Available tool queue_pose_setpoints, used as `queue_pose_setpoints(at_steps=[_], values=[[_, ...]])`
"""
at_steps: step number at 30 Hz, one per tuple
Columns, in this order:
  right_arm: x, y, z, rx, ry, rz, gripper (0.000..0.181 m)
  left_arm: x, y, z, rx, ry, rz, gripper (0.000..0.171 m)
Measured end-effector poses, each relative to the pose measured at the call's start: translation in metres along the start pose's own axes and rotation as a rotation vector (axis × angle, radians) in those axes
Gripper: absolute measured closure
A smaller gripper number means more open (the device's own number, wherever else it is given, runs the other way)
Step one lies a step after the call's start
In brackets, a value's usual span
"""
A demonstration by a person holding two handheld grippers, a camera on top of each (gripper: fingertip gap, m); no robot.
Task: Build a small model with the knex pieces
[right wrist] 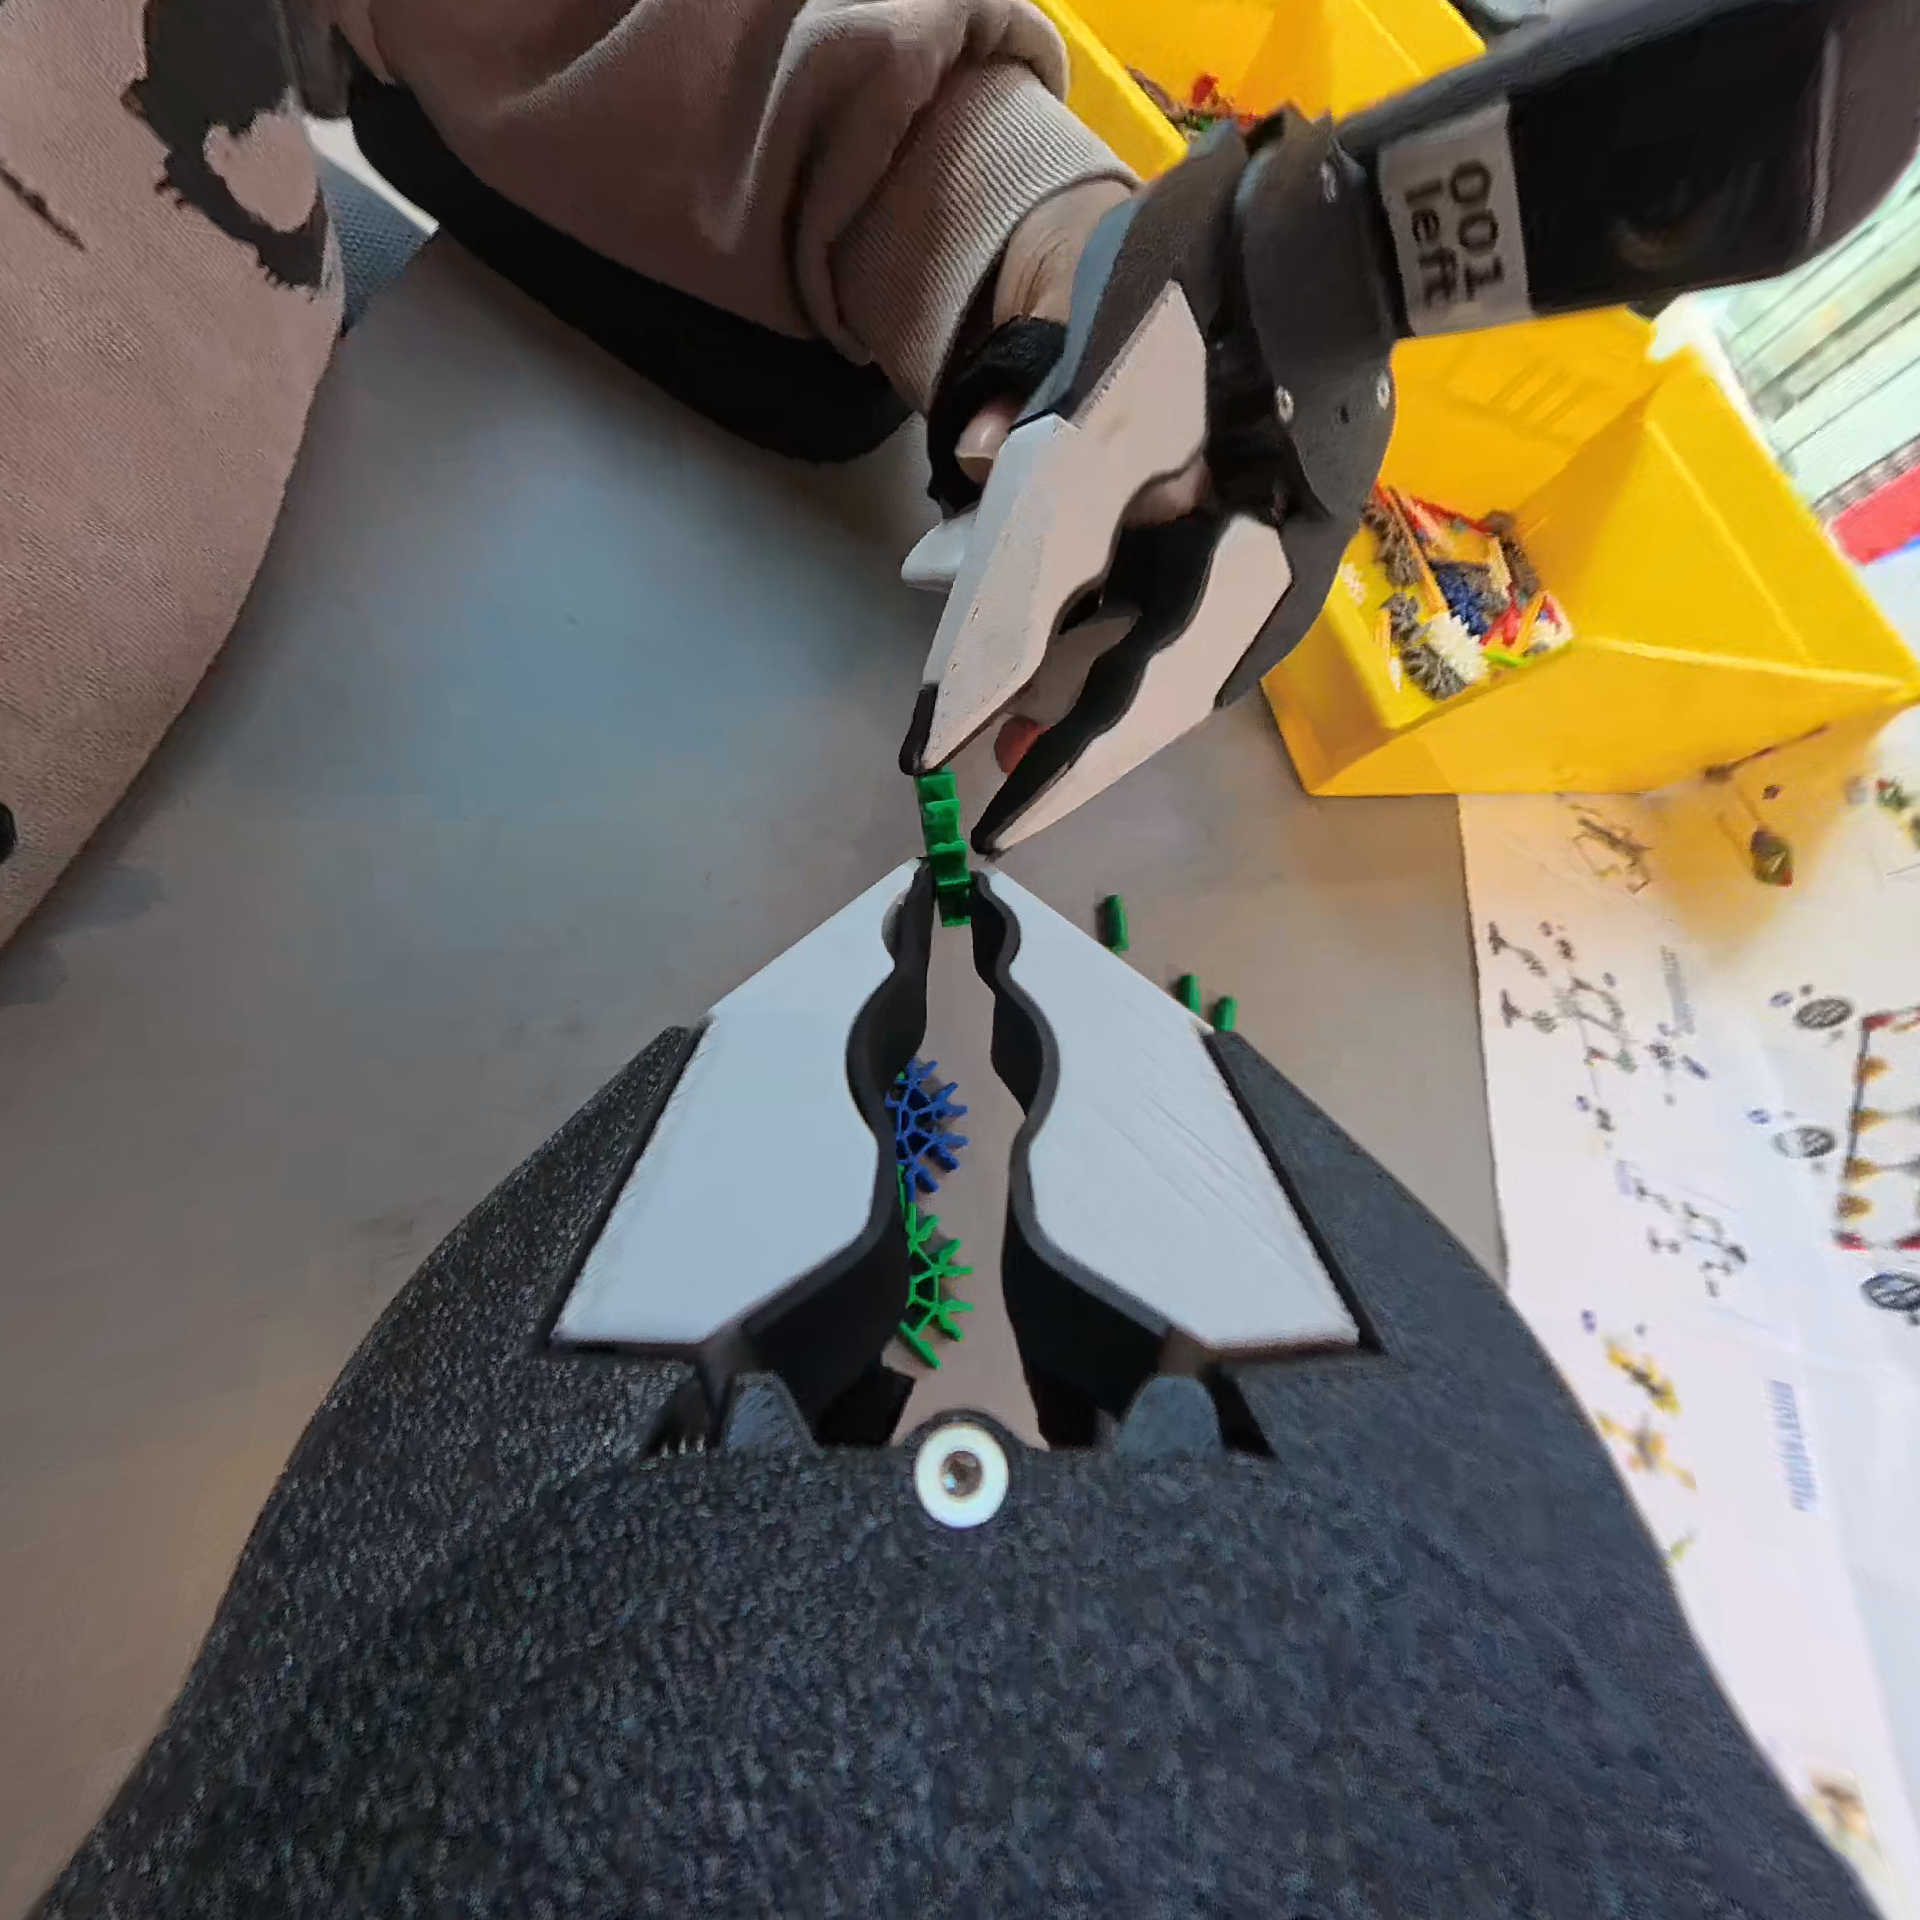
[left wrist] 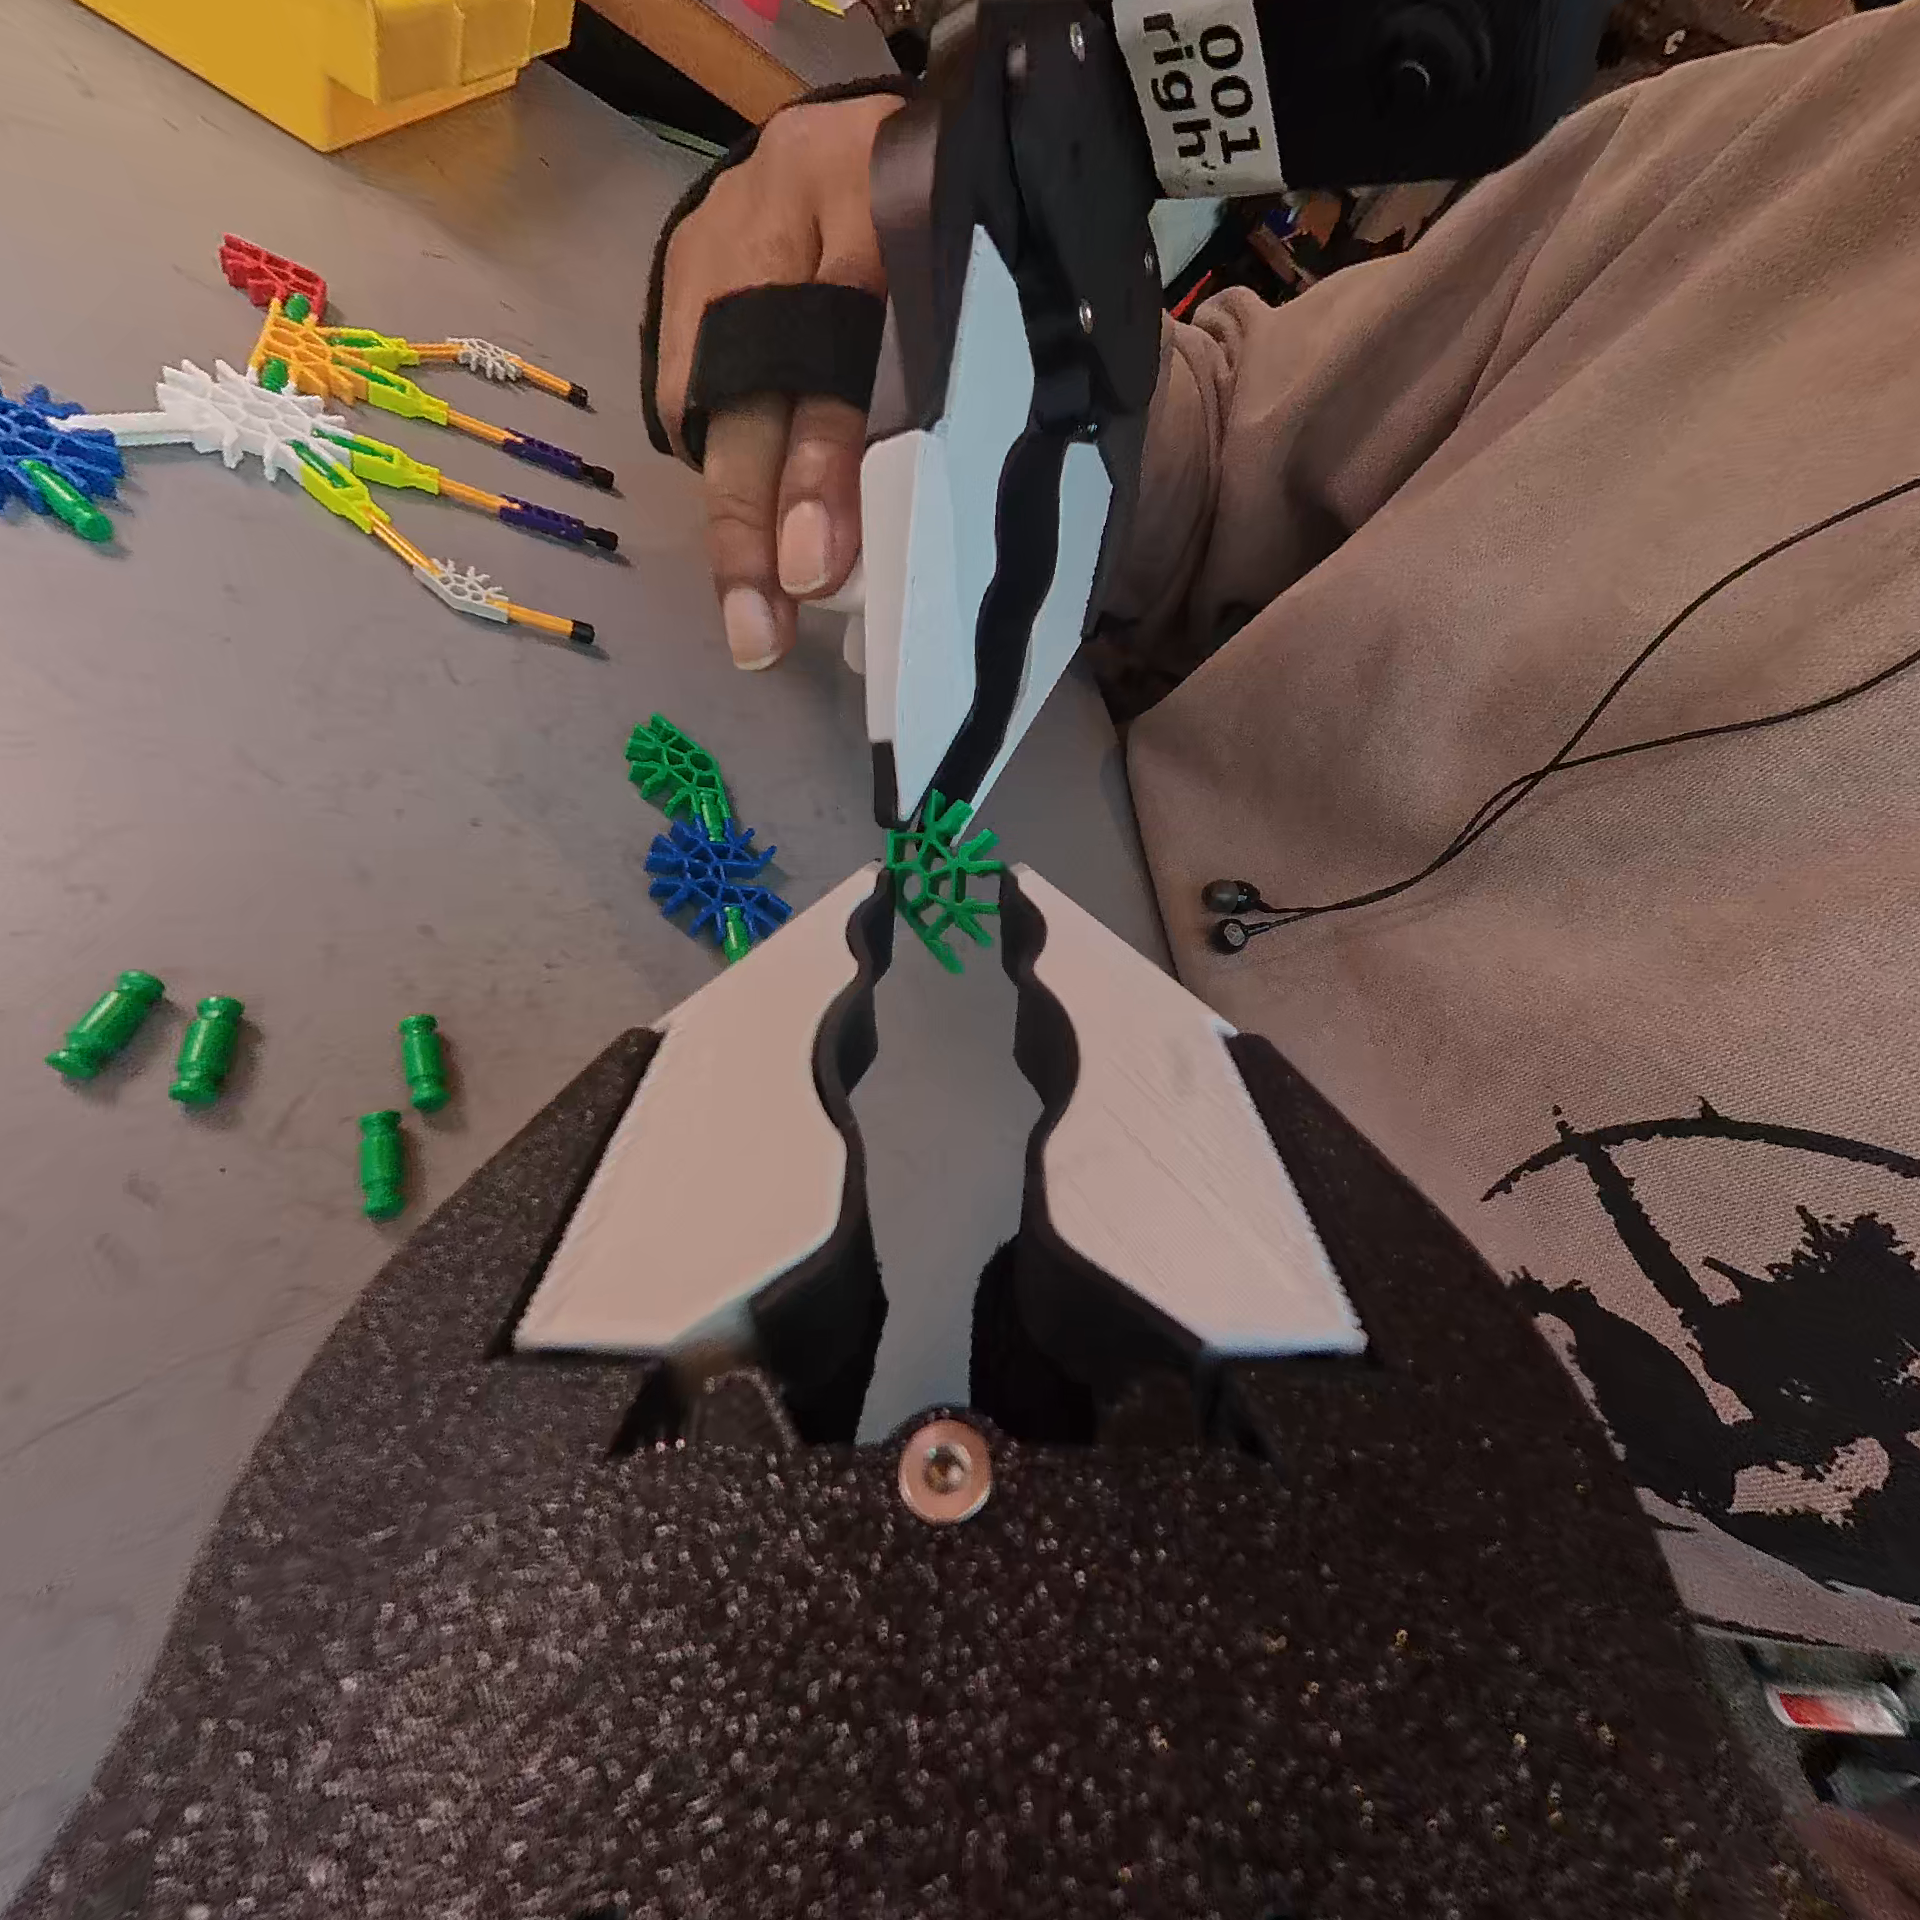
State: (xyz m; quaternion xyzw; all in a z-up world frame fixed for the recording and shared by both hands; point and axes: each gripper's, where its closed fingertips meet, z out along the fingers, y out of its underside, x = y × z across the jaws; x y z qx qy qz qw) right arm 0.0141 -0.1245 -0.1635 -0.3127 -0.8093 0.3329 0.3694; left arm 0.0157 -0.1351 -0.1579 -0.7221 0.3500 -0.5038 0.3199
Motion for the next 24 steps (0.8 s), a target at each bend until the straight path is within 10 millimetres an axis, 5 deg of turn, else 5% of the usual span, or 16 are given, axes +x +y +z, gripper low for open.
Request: queue_pose_setpoints(at_steps=[5,8,13,17,24], values=[[0.022,0.023,-0.001,0.008,-0.049,0.484,0.177,-0.021,-0.014,-0.014,0.021,-0.245,0.153,0.152],[0.030,0.015,-0.003,0.122,-0.106,0.734,0.177,-0.031,-0.018,-0.012,0.010,-0.376,0.230,0.153],[0.032,0.012,-0.003,0.186,-0.157,0.887,0.177,-0.037,-0.024,-0.013,0.061,-0.387,0.150,0.164],[0.036,0.008,-0.008,0.220,-0.109,0.759,0.174,-0.033,-0.029,-0.014,0.146,-0.263,-0.053,0.166],[0.041,0.003,-0.013,0.105,0.189,0.117,0.144,-0.025,-0.037,-0.016,0.276,-0.029,-0.336,0.166]])
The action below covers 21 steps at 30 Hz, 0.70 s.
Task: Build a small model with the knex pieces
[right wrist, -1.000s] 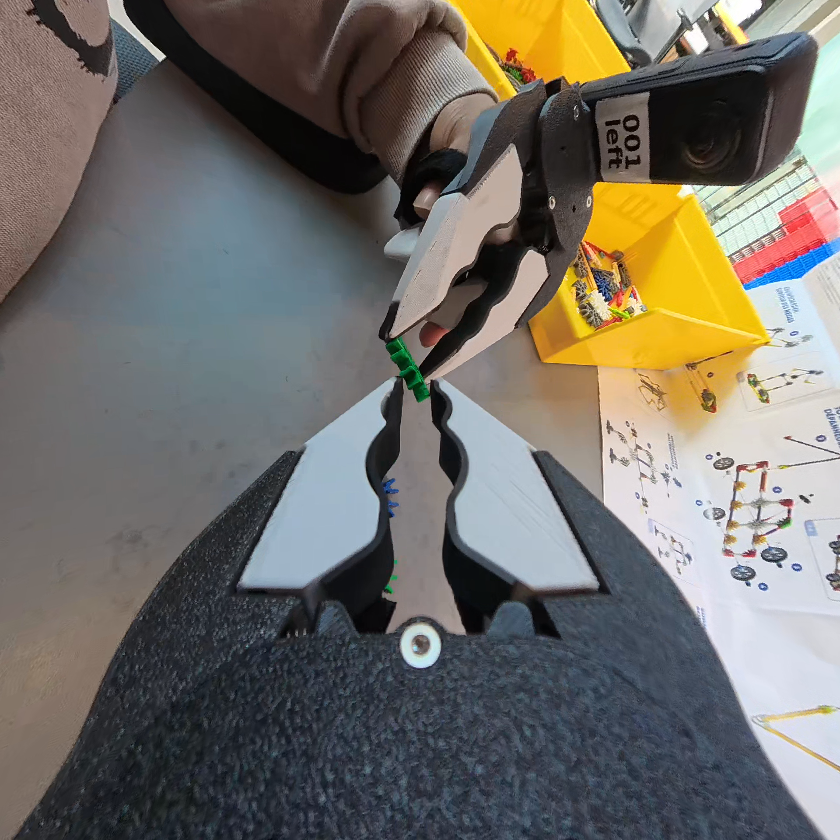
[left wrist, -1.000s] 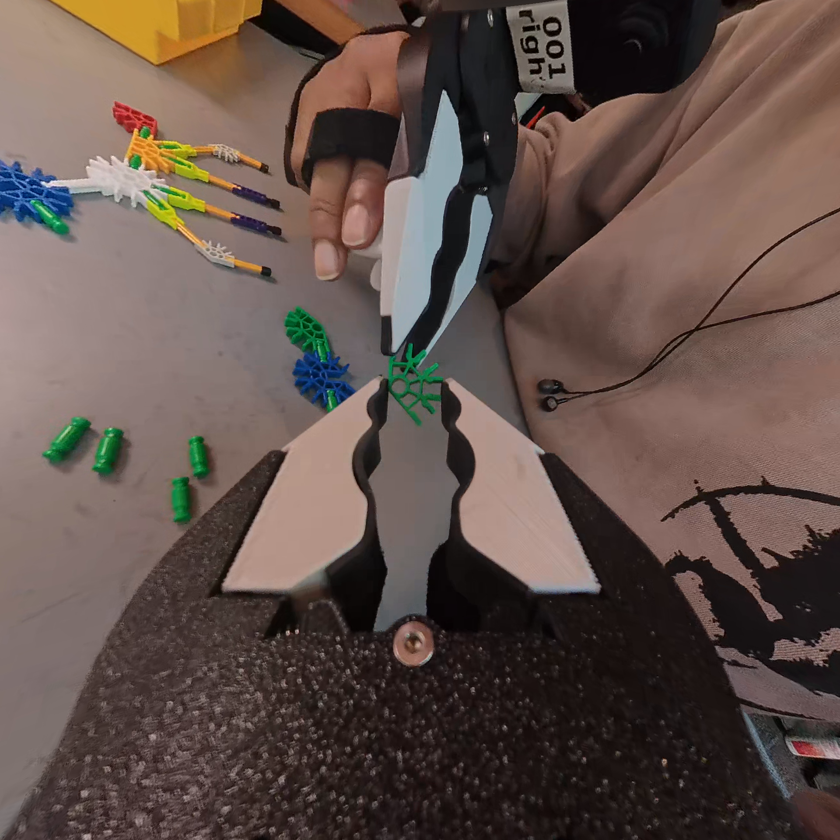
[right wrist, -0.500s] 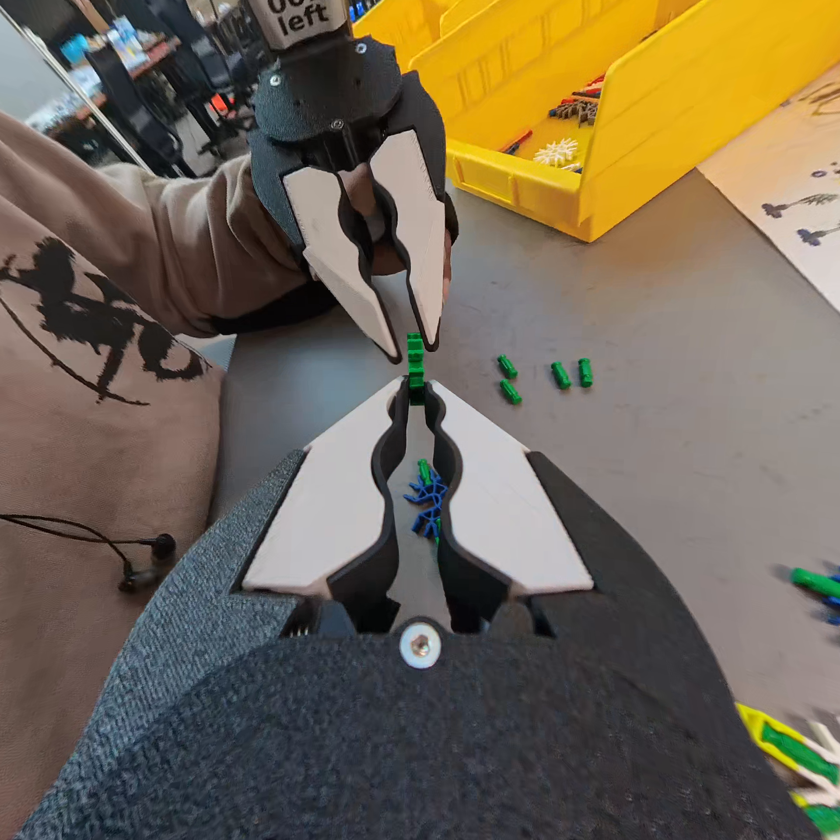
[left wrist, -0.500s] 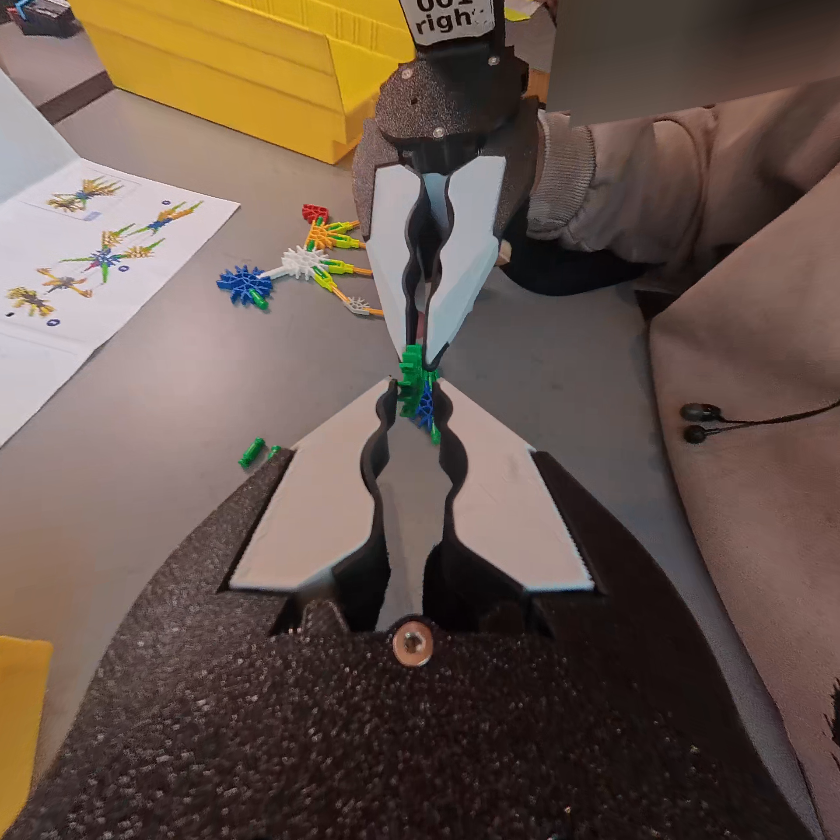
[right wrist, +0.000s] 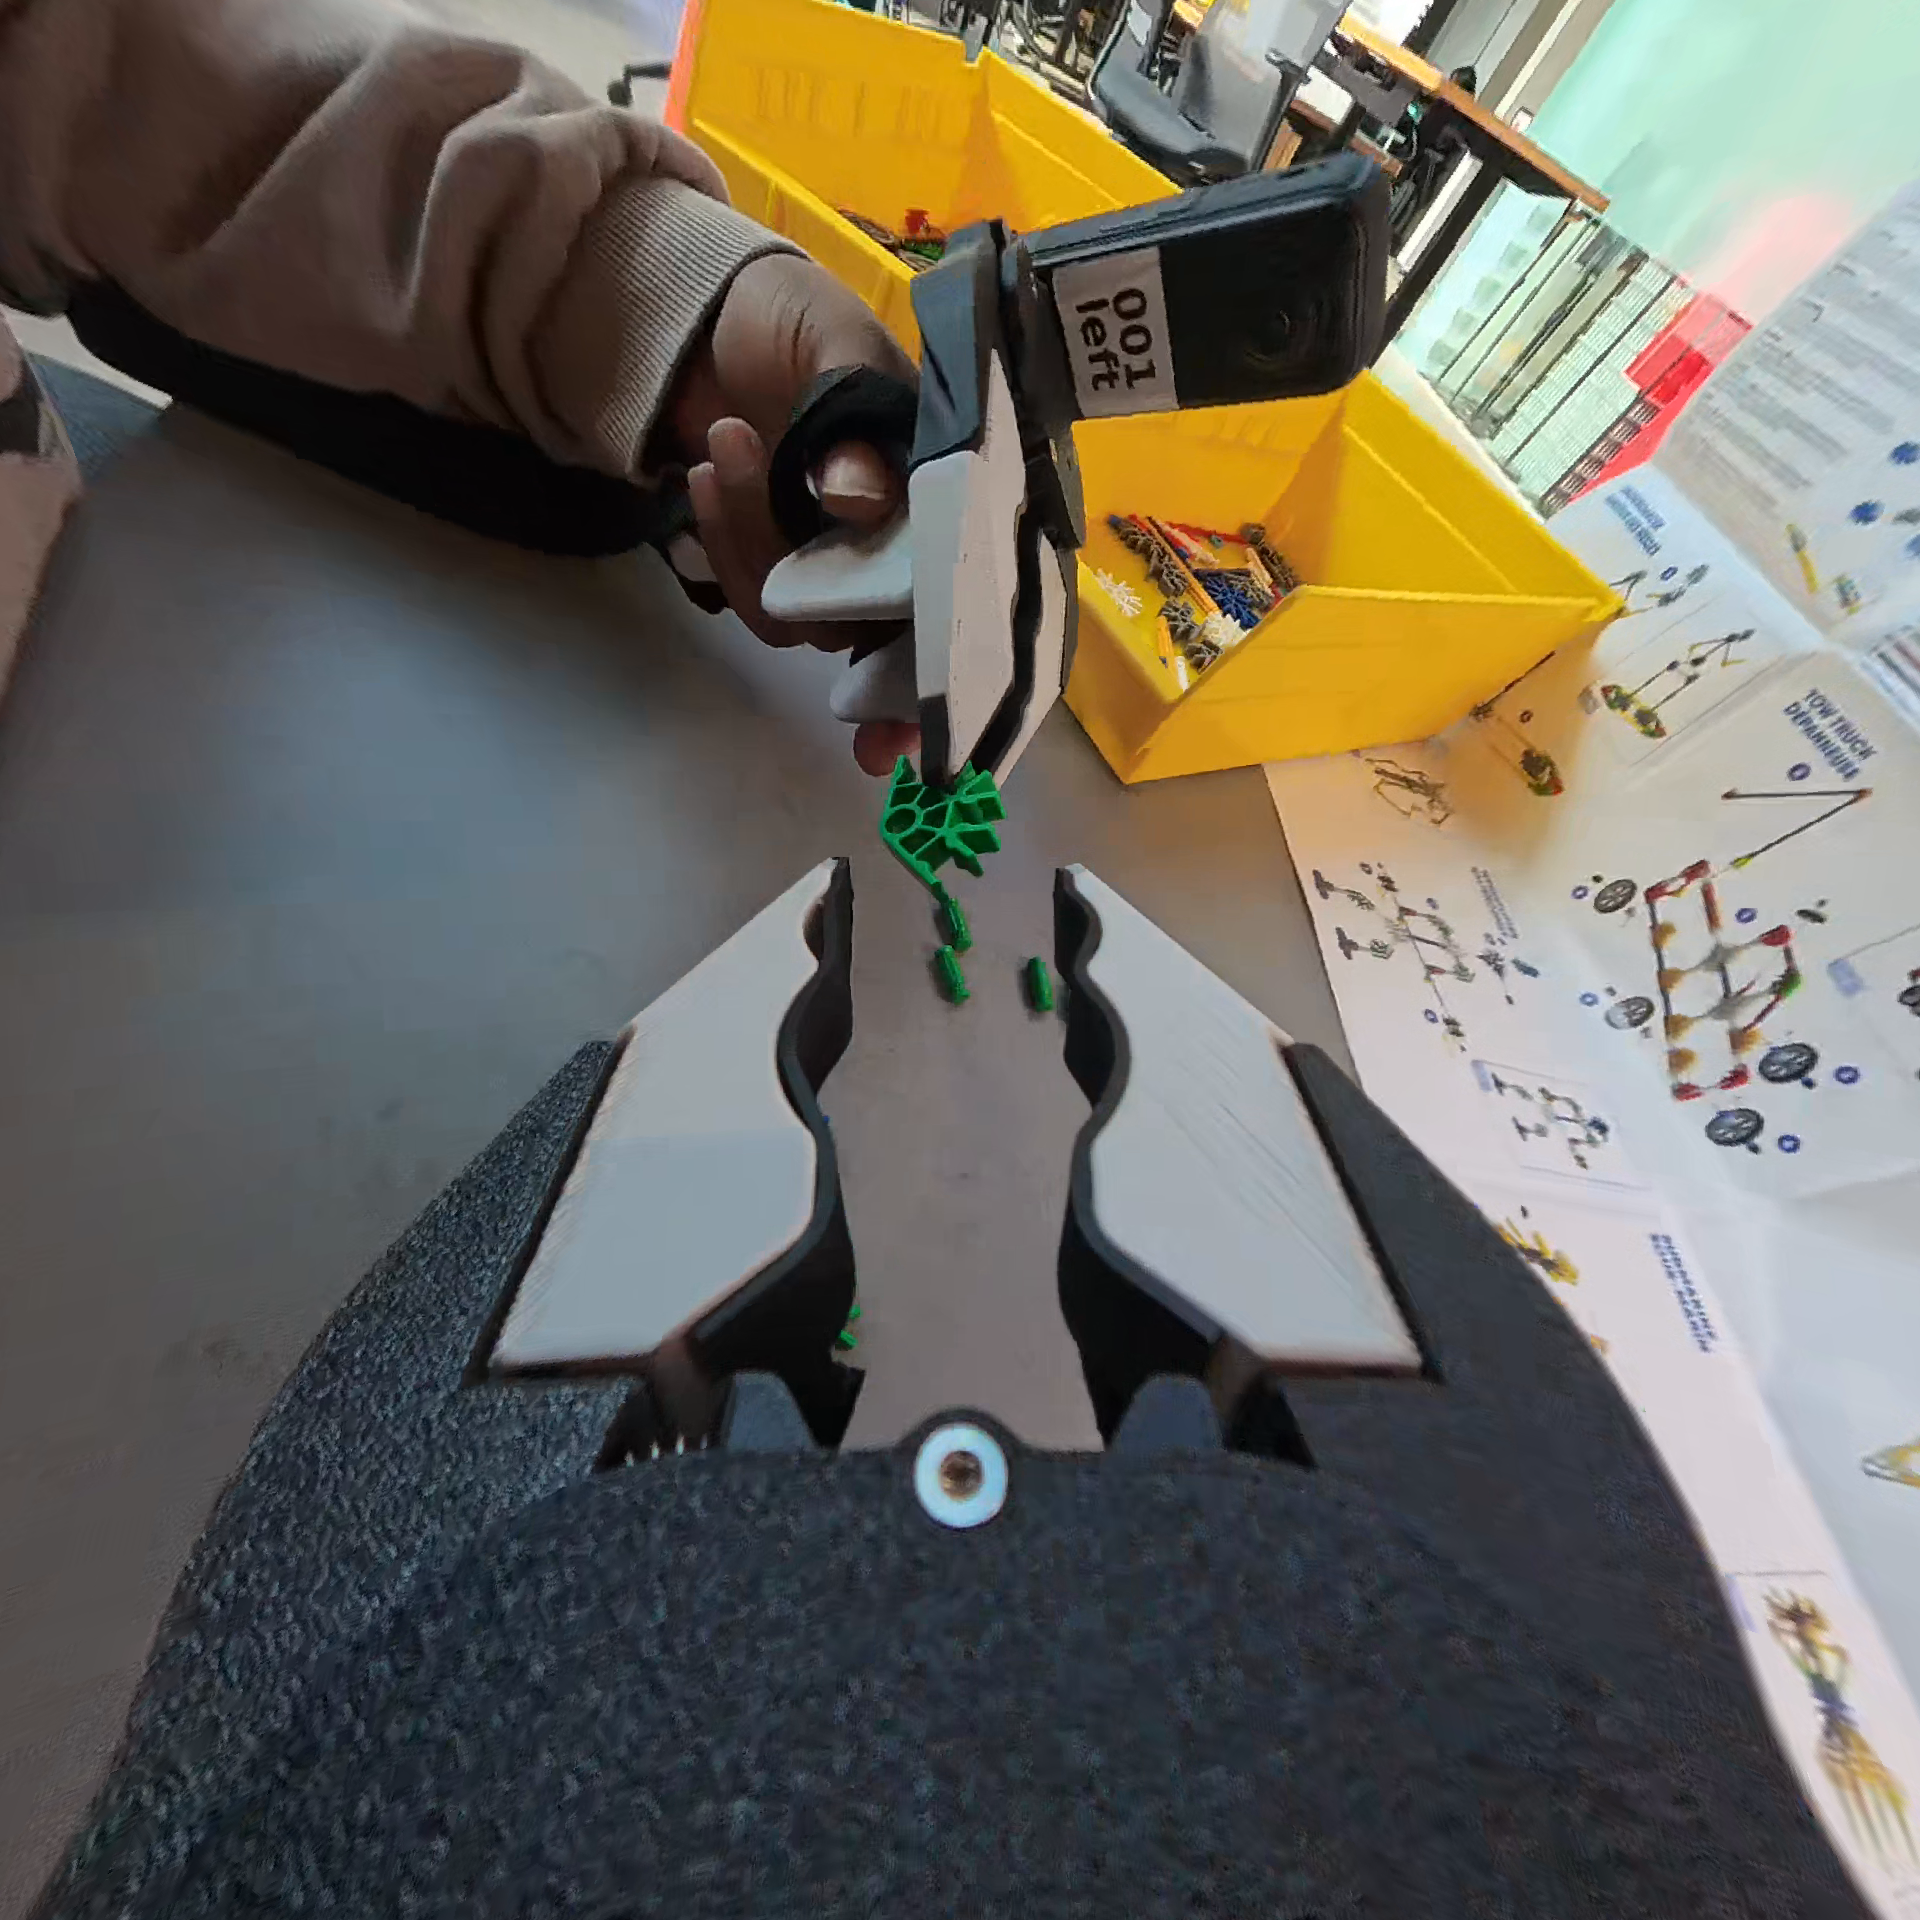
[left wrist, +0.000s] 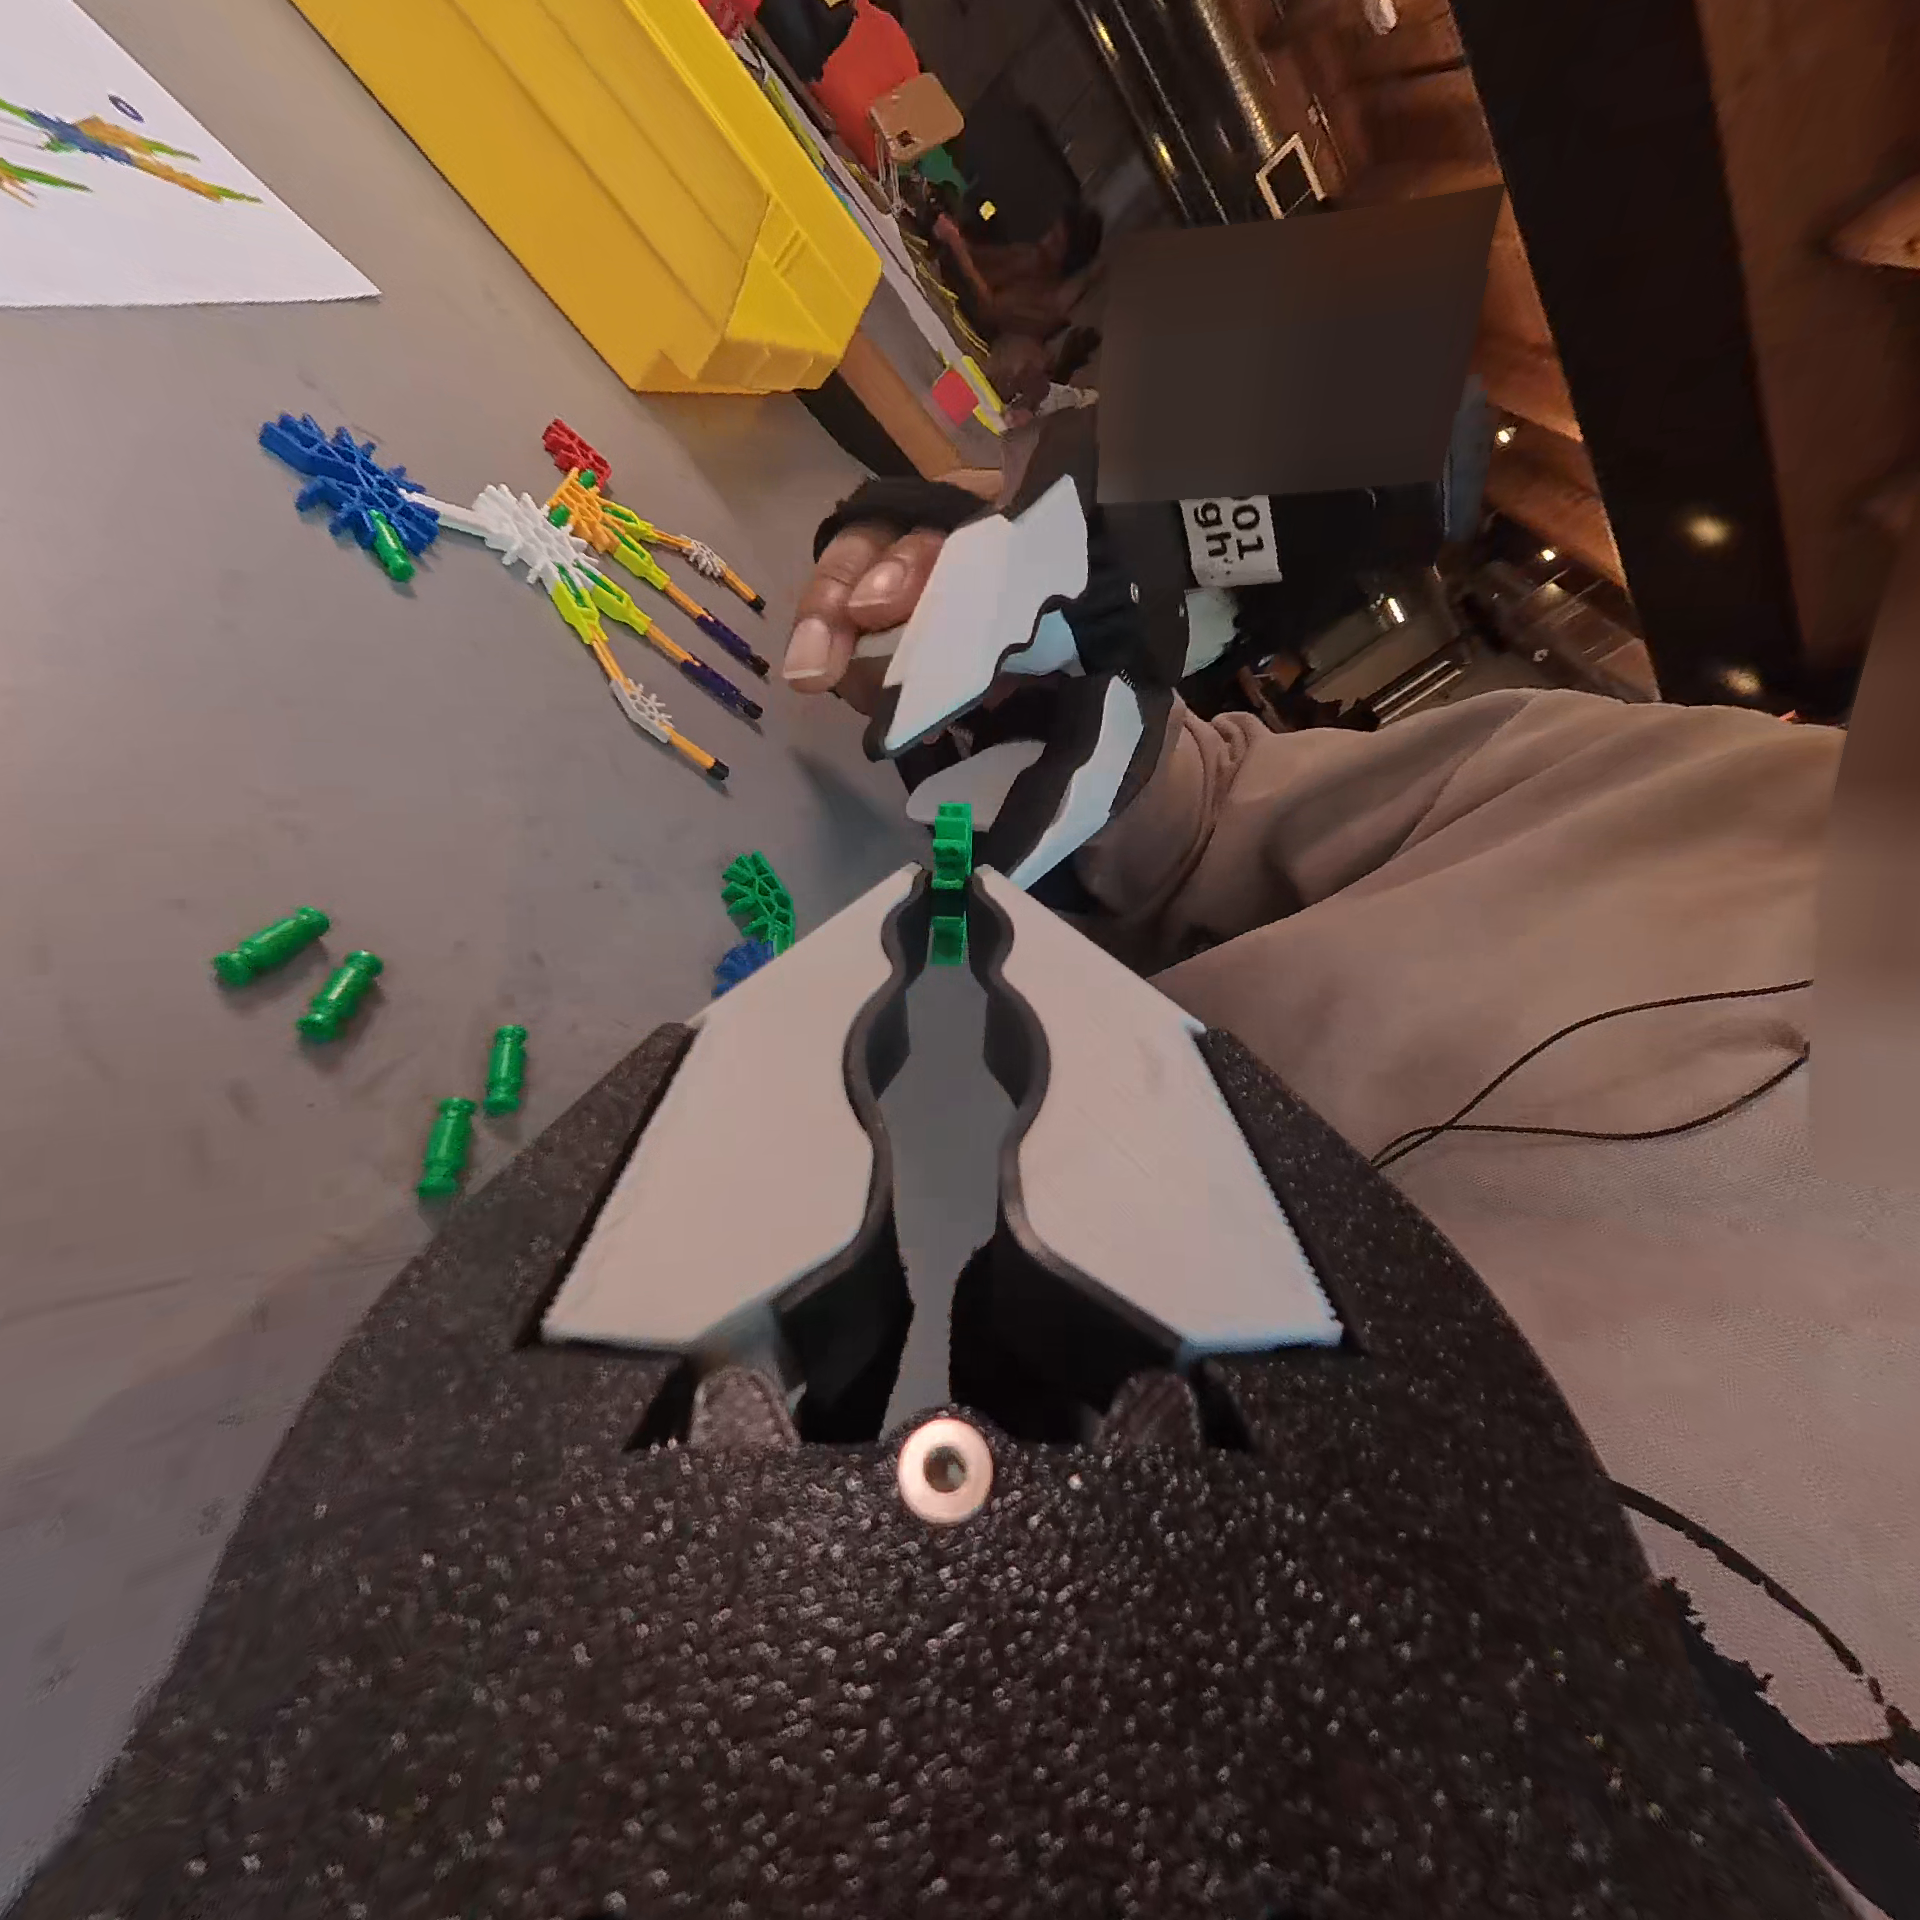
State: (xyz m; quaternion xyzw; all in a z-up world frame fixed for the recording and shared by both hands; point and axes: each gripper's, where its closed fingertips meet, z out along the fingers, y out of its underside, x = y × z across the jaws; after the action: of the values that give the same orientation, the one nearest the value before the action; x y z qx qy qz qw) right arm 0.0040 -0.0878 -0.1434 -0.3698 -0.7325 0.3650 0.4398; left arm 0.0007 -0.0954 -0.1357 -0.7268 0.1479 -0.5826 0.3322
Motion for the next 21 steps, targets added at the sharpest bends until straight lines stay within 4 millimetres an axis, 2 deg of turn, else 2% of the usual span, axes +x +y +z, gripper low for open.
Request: queue_pose_setpoints(at_steps=[2,5,8,10,12,16,21], values=[[-0.003,-0.003,0.002,0.004,0.014,-0.047,0.144,0.001,0.003,0.002,-0.011,0.019,-0.028,0.166],[-0.006,-0.006,0.003,0.002,0.014,-0.085,0.158,0.000,0.004,0.004,-0.008,0.024,-0.050,0.166],[-0.006,-0.004,0.003,-0.007,-0.008,-0.027,0.159,-0.002,0.005,0.005,-0.015,0.011,-0.039,0.166],[-0.002,-0.002,0.003,0.005,-0.008,0.073,0.159,-0.004,0.003,0.003,-0.022,-0.048,0.059,0.164],[0.007,0.000,0.002,0.015,0.005,0.184,0.159,-0.006,0.000,0.000,-0.035,-0.136,0.219,0.153],[0.017,-0.006,0.002,0.076,0.009,0.383,0.159,-0.012,-0.007,-0.005,-0.043,-0.338,0.515,0.152],[0.019,-0.006,0.004,0.082,0.023,0.423,0.159,-0.009,-0.012,-0.005,-0.026,-0.371,0.610,0.166]])
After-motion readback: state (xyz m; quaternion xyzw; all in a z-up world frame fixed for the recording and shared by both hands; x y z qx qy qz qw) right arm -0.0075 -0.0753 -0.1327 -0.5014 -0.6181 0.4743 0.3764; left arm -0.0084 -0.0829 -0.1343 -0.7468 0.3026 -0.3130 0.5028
